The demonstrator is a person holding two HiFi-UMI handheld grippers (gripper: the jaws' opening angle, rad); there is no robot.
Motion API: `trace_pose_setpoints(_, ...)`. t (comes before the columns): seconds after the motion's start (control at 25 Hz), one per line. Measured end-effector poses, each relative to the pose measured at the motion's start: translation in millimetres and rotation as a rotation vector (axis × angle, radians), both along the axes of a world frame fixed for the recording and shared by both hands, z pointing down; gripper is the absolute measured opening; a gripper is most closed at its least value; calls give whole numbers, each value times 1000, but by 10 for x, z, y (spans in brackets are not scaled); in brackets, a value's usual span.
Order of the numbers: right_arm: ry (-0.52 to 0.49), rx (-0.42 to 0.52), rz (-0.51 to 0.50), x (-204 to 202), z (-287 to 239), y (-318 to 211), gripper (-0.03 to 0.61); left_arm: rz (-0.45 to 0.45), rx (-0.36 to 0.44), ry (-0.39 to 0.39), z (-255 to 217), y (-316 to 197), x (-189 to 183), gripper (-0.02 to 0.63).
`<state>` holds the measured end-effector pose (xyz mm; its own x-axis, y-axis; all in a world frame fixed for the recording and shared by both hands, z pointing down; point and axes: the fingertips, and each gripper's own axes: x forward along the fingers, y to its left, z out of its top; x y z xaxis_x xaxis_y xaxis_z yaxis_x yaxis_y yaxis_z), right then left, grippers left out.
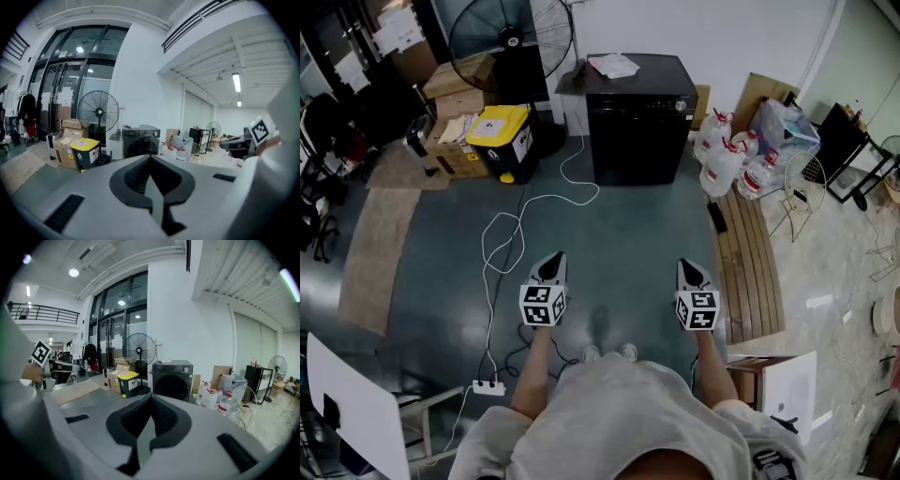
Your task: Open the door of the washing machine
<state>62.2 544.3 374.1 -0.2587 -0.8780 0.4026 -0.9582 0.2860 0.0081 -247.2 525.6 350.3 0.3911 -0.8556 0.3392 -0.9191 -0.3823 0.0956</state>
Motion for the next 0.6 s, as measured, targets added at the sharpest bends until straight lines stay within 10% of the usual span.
trace_pose_setpoints(0.6, 5, 3, -21, 195, 99, 22, -2, -3, 0, -21, 26, 33, 370, 8)
